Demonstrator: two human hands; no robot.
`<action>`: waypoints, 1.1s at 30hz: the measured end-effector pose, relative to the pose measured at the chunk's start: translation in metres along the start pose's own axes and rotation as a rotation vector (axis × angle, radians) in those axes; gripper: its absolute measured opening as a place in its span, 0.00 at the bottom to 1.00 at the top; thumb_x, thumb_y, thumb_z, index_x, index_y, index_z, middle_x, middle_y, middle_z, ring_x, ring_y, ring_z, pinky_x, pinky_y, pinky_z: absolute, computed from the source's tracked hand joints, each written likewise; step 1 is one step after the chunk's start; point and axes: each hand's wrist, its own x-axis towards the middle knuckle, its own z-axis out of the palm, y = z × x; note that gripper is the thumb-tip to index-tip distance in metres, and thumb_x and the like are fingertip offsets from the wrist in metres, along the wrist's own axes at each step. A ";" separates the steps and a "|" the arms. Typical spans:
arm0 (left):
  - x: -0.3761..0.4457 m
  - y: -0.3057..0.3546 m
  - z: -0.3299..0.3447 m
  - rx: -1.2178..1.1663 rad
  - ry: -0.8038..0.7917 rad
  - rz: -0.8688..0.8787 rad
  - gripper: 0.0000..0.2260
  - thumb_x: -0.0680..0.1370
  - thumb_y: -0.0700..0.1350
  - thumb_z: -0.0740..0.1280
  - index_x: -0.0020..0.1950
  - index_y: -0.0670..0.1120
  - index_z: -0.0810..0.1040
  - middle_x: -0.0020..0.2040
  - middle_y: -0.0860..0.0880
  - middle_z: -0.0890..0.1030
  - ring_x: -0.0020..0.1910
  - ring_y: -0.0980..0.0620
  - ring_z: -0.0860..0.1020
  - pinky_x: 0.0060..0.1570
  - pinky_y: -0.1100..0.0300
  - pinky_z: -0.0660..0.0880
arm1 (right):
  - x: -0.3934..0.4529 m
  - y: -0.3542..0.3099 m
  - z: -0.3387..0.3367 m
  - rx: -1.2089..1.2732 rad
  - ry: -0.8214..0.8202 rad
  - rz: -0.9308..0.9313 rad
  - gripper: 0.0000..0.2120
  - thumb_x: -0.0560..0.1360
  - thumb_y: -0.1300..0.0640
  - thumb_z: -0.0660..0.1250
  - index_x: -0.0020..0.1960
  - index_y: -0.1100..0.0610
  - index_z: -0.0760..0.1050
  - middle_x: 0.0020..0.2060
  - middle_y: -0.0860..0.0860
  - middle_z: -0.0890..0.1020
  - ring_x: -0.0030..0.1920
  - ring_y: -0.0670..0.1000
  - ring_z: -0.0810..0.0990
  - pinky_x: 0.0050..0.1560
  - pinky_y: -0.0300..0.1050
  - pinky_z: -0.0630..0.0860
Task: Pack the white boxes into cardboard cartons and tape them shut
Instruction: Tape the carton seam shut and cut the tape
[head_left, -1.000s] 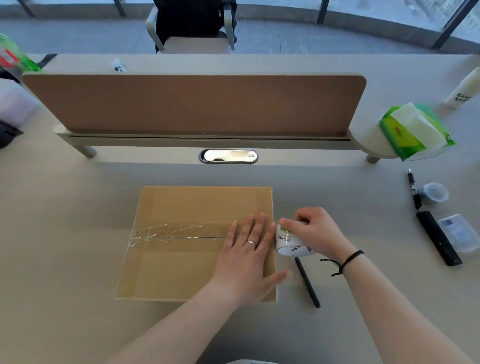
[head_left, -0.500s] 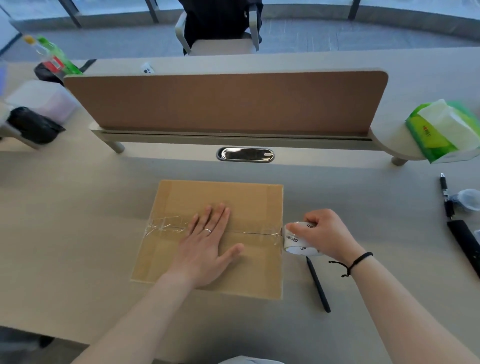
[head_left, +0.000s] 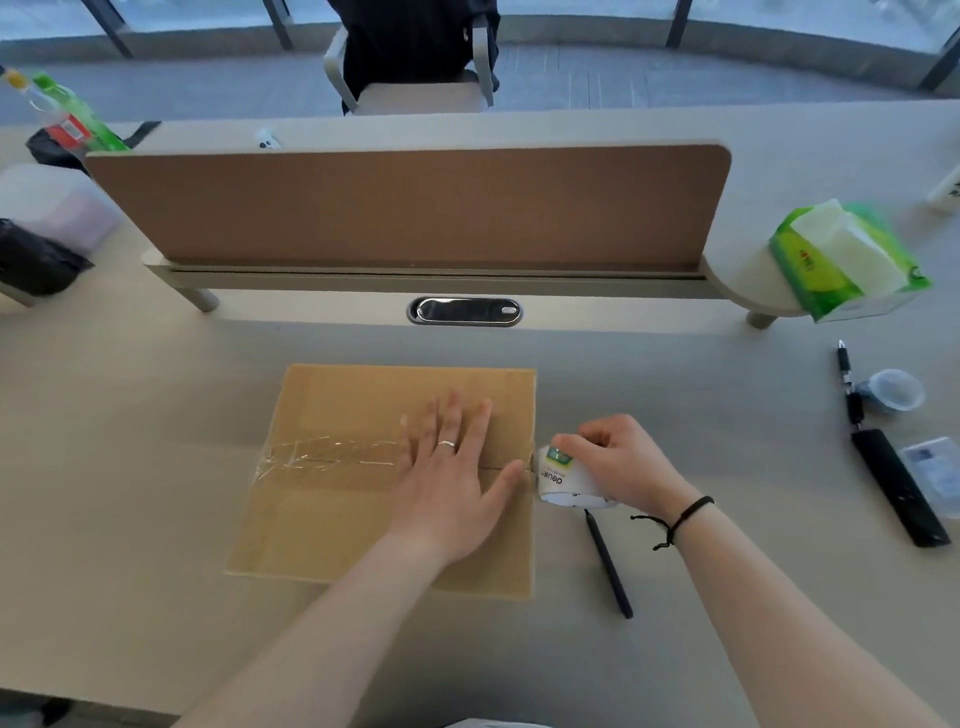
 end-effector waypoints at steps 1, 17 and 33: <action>0.004 0.012 0.001 -0.018 -0.003 0.030 0.33 0.80 0.70 0.42 0.81 0.60 0.38 0.80 0.53 0.31 0.79 0.50 0.29 0.77 0.45 0.31 | -0.001 0.001 -0.002 0.030 -0.002 -0.002 0.23 0.76 0.54 0.70 0.30 0.57 0.62 0.26 0.49 0.59 0.29 0.50 0.58 0.29 0.42 0.55; 0.013 0.043 0.014 0.030 -0.029 -0.015 0.27 0.83 0.63 0.44 0.80 0.64 0.37 0.81 0.55 0.32 0.80 0.51 0.31 0.77 0.43 0.32 | 0.010 0.032 -0.001 -0.114 0.028 -0.127 0.24 0.69 0.51 0.72 0.29 0.54 0.56 0.26 0.49 0.58 0.30 0.48 0.56 0.29 0.44 0.54; 0.018 0.051 0.013 -0.147 0.056 -0.074 0.30 0.80 0.58 0.62 0.79 0.65 0.54 0.82 0.60 0.44 0.81 0.57 0.38 0.78 0.43 0.36 | 0.025 0.048 0.011 -0.027 -0.051 -0.099 0.26 0.69 0.49 0.72 0.28 0.53 0.55 0.21 0.46 0.58 0.27 0.47 0.56 0.28 0.42 0.54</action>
